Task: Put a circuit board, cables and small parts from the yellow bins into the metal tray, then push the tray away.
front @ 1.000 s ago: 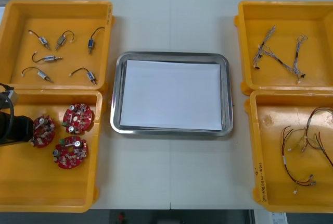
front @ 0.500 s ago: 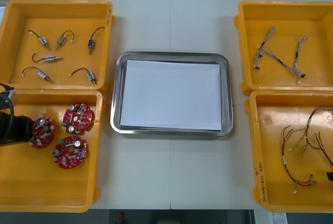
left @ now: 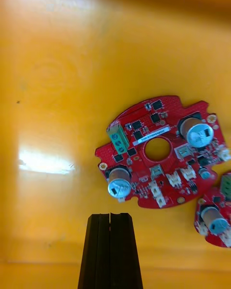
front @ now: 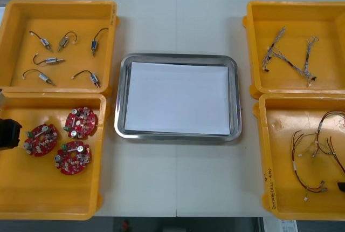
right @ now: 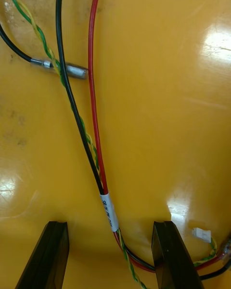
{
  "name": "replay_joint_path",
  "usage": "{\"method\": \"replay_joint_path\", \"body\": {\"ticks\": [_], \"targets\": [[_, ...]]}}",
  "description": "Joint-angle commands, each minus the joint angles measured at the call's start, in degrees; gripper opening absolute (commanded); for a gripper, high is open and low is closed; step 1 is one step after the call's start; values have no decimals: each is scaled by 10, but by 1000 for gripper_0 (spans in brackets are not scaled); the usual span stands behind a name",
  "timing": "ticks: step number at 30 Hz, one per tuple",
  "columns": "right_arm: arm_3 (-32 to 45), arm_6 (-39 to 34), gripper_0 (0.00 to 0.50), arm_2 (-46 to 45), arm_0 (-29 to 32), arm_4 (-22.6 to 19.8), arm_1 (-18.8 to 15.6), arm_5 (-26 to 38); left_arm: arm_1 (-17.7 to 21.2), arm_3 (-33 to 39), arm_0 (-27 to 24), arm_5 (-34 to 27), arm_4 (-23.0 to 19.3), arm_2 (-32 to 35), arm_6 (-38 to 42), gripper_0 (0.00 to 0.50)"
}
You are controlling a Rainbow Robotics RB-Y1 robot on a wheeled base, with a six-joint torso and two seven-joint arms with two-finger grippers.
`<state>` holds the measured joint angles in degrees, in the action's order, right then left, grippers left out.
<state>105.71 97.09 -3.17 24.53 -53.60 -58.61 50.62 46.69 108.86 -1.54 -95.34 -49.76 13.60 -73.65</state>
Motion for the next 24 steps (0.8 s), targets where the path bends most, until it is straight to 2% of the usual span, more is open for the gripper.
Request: {"method": "replay_joint_path", "body": {"ticks": [1,2,5,12,13,15,16,17,22,23,24], "targets": [[-9,17,477,17,7,3,-20,-10,4,24,-18,-19,-41,48,11,0],[-10,17,460,19,6,3,-20,-13,4,24,-18,-19,-52,53,10,0],[-16,15,454,27,2,2,-19,-23,5,24,-18,-20,-72,61,8,0],[-23,15,451,34,-6,2,-19,-27,7,23,-21,-17,-86,64,5,0],[-24,14,421,34,-6,1,-20,-28,7,22,-21,-17,-90,63,5,0],[-24,14,277,34,-6,1,-19,-28,7,21,-20,-17,-93,64,4,0],[-24,14,84,34,-6,0,-19,-28,7,19,-21,-17,-94,64,4,0],[-24,14,0,34,-6,-1,-19,-28,7,19,-20,-17,-94,64,4,0],[-24,15,0,34,-8,-4,-19,-28,7,20,-20,-17,-90,64,3,8],[-24,15,0,33,-9,-4,-20,-27,7,20,-20,-14,-89,64,3,174],[-23,15,0,30,-11,-4,-19,-25,7,19,-20,-12,-87,65,3,380]]}}
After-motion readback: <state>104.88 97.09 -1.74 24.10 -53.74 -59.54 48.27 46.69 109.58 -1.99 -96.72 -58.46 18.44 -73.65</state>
